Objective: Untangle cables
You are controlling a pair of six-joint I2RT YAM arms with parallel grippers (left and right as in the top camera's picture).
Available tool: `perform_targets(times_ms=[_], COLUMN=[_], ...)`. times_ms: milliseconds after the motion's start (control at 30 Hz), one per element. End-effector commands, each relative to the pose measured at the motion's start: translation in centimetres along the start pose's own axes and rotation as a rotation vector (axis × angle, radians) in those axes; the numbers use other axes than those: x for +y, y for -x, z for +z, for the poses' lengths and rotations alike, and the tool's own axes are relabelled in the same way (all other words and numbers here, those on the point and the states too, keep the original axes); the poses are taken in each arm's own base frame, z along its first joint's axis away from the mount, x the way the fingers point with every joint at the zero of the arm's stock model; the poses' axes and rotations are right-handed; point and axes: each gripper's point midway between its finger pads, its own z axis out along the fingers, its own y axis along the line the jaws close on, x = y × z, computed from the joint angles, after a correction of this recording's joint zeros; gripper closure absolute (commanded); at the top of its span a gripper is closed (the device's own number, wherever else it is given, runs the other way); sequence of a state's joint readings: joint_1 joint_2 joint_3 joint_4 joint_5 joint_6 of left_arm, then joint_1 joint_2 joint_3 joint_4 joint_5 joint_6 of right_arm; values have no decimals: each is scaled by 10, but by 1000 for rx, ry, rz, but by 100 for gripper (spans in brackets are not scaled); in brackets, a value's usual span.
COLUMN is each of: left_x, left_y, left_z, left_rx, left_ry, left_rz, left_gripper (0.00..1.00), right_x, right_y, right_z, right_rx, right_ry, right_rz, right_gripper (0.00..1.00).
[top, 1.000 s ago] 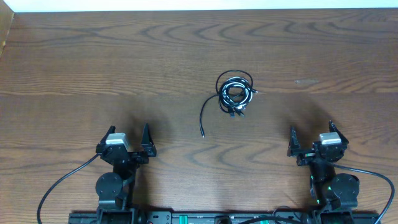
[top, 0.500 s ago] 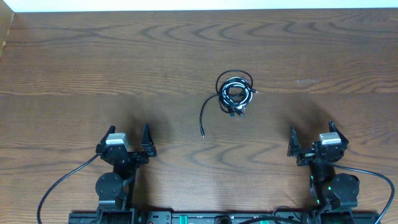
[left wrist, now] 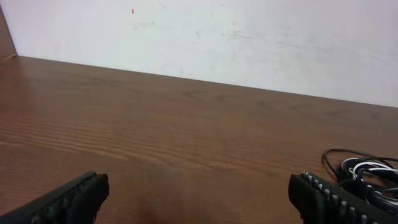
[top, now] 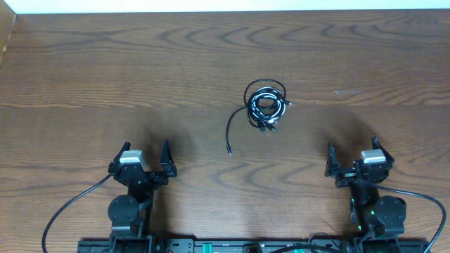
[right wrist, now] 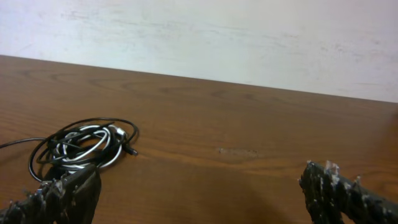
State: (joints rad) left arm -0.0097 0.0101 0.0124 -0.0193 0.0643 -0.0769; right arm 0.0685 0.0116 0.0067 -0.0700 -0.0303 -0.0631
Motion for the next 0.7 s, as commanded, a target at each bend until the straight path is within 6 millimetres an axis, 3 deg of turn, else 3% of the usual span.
perform_targets(times_ms=[0, 500, 667], left_x=[2, 2, 1], left_y=[-14, -14, -10], left_z=[0, 0, -5], left_rx=[49, 48, 82], left_ry=[4, 4, 11], left_rz=[12, 12, -36], left_gripper=[2, 2, 2], right_x=[1, 1, -4], right_y=[0, 0, 1], right_z=[0, 0, -3], right_rx=[-1, -3, 27], right_ry=[4, 4, -22], right_rz=[-13, -12, 59], right_gripper=[1, 1, 1])
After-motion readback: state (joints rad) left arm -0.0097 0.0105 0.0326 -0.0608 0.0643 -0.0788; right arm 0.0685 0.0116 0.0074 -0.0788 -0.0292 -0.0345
